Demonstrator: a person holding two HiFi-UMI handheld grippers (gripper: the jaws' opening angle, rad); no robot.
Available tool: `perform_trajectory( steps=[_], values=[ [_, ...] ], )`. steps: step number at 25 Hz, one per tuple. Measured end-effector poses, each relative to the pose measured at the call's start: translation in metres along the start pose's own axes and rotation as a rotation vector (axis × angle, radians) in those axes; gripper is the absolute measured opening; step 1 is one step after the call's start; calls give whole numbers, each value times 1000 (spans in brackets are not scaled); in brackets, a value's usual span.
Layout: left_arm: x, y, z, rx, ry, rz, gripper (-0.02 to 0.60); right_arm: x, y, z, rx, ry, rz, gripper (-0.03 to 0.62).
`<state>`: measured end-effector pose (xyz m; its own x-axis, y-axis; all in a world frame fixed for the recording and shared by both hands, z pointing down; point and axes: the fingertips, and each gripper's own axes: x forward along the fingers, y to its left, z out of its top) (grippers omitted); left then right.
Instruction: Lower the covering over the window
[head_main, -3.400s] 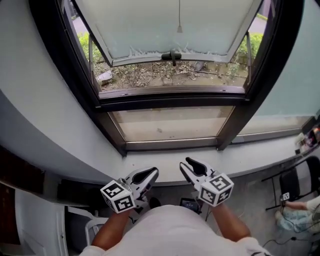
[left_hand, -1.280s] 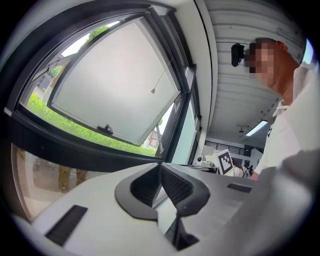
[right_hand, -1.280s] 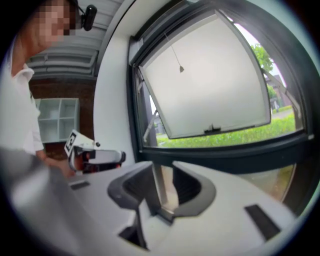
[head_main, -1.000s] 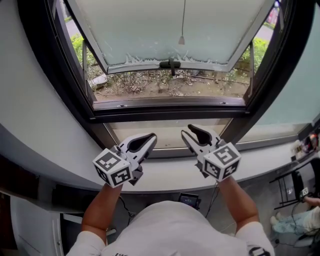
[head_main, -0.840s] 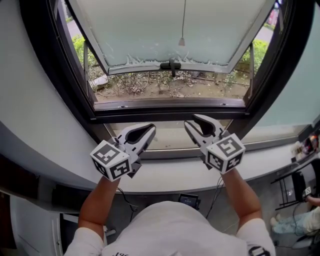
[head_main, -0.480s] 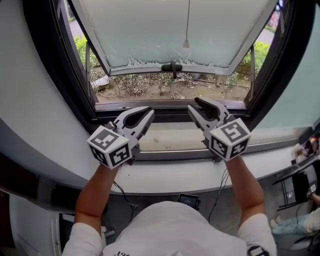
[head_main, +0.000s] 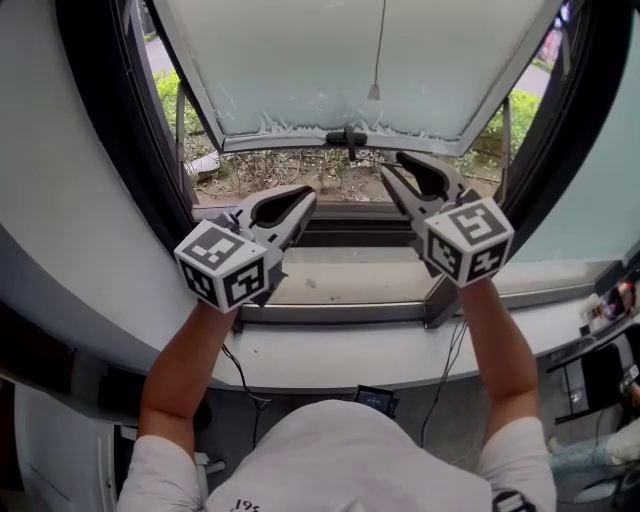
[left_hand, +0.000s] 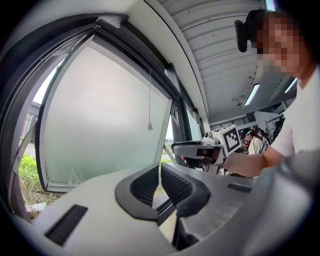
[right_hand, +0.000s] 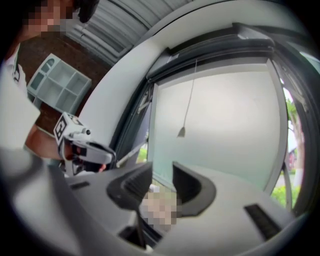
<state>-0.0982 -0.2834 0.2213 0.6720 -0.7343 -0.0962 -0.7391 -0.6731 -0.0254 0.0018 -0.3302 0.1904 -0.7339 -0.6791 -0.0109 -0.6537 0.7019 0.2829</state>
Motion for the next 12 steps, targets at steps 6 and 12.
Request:
perform_trajectory(
  steps=[6, 12],
  values=[
    [8, 9, 23, 56, -4, 20, 31, 17, -19, 32, -65, -15, -29, 135],
    [17, 17, 45, 110, -10, 40, 31, 31, -37, 54, -97, -16, -58, 135]
  ],
)
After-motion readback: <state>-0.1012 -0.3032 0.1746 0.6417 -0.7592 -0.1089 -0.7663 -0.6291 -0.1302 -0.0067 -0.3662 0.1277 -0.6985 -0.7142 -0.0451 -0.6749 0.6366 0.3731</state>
